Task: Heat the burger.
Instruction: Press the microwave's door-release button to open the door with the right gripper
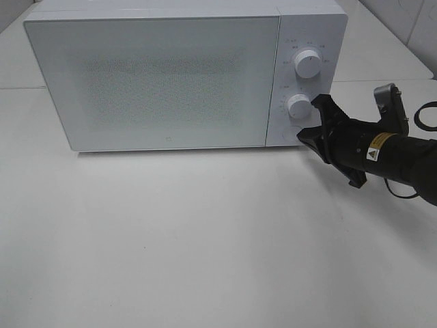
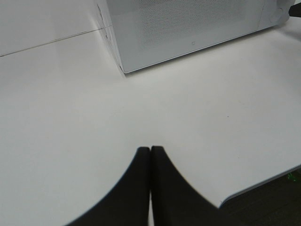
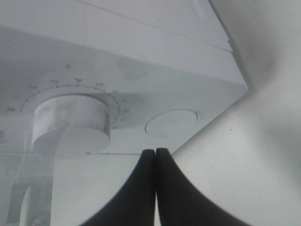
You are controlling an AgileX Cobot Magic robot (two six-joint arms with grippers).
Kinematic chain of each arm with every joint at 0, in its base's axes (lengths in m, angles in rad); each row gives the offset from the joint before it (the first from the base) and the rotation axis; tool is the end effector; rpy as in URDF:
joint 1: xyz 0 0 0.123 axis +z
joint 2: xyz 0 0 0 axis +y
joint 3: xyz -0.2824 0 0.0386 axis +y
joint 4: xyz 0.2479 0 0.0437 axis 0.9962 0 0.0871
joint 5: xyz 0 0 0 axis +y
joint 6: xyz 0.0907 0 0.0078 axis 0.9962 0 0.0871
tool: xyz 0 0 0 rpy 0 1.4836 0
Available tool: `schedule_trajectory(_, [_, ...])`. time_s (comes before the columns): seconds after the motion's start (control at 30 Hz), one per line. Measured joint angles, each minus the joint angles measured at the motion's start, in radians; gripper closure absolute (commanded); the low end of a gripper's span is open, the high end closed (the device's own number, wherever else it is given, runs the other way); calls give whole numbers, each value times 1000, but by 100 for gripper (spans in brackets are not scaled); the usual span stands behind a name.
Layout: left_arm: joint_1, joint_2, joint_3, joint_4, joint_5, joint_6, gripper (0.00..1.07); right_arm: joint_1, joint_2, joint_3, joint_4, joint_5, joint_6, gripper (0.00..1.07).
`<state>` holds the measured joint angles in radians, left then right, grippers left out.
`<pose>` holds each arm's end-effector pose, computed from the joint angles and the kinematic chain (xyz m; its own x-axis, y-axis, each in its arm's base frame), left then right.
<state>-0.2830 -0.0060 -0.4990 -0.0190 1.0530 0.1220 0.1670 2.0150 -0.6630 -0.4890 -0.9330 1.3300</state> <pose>-0.0055 0.0000 0.2775 -0.3912 0.2308 -0.8909 0.3395 0.9360 0.0933 0.3202 0.0888 0.0965 -0.6213 0.6970 -0.3579 0.0627 0.4995 0.8640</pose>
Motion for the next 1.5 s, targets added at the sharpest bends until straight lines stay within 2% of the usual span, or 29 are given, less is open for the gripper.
schedule_trajectory(0.27, [0,0,0,0,0,0,106,0,5,-66,0,106,48,107])
schedule_trajectory(0.57, [0,0,0,0,0,0,106,8,5,-66,4,118,78,107])
schedule_trajectory(0.67, [0,0,0,0,0,0,106,38,5,-73,17,120,94,107])
schedule_trajectory(0.77, [0,0,0,0,0,0,106,65,6,-78,87,119,95,107])
schedule_trajectory(1.0, [0,0,0,0,0,0,106,70,6,-78,174,119,56,107])
schedule_trajectory(1.5, [0,0,0,1,0,0,106,73,34,-118,175,175,12,107])
